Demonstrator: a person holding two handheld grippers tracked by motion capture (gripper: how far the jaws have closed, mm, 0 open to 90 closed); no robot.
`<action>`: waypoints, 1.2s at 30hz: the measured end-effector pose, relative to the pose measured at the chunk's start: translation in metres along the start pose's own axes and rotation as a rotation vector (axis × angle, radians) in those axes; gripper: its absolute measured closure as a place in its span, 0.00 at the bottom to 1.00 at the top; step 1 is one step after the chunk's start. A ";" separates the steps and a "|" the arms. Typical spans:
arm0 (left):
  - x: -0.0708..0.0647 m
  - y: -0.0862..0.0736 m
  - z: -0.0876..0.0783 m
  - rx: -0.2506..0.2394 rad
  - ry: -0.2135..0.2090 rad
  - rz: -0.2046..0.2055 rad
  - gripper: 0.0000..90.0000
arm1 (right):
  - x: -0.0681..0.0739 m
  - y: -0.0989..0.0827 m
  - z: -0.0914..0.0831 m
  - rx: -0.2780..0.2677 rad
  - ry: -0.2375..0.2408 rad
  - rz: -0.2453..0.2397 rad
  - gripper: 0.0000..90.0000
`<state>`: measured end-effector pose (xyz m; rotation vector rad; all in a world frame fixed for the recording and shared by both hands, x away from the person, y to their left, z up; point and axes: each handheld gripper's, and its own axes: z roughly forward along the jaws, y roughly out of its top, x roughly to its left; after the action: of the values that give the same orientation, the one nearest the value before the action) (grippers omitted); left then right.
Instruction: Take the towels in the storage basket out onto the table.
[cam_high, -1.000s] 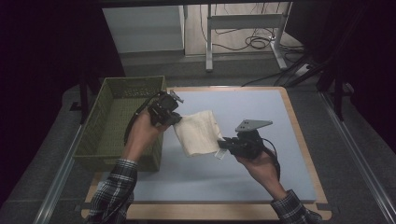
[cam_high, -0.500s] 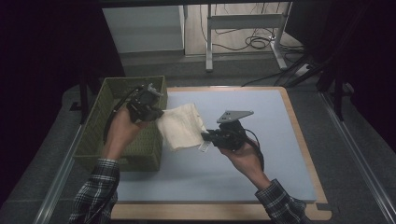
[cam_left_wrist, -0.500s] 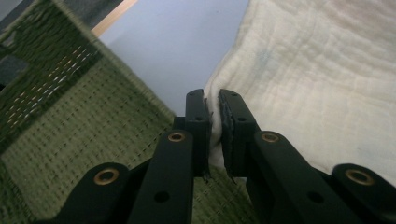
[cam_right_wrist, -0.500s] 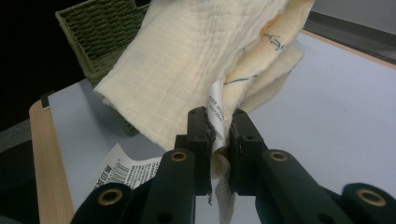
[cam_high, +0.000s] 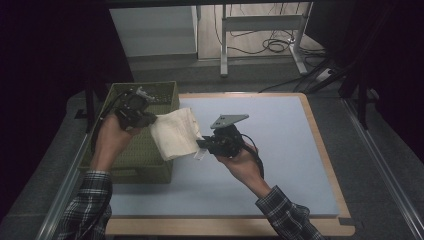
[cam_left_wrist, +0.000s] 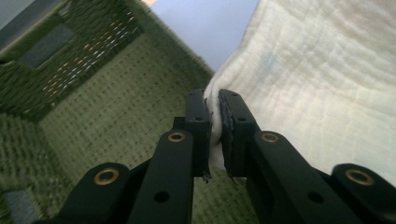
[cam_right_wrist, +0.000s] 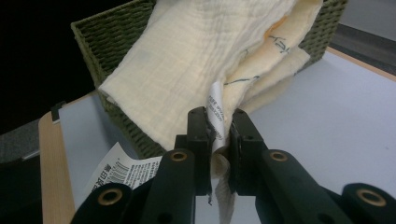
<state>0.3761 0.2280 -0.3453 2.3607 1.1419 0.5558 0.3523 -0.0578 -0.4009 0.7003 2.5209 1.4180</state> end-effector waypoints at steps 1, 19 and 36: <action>0.002 -0.001 -0.001 0.000 0.006 -0.004 0.92 | 0.001 0.002 0.002 -0.003 0.003 0.001 0.90; 0.043 -0.037 -0.010 0.041 0.108 -0.076 0.92 | 0.029 0.027 0.065 -0.009 0.043 0.022 0.89; 0.059 -0.064 -0.003 0.084 0.168 -0.088 0.92 | 0.065 0.030 0.121 0.044 0.066 0.033 0.89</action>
<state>0.3692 0.3111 -0.3692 2.3564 1.3611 0.6990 0.3489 0.0781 -0.4350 0.7178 2.6098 1.4231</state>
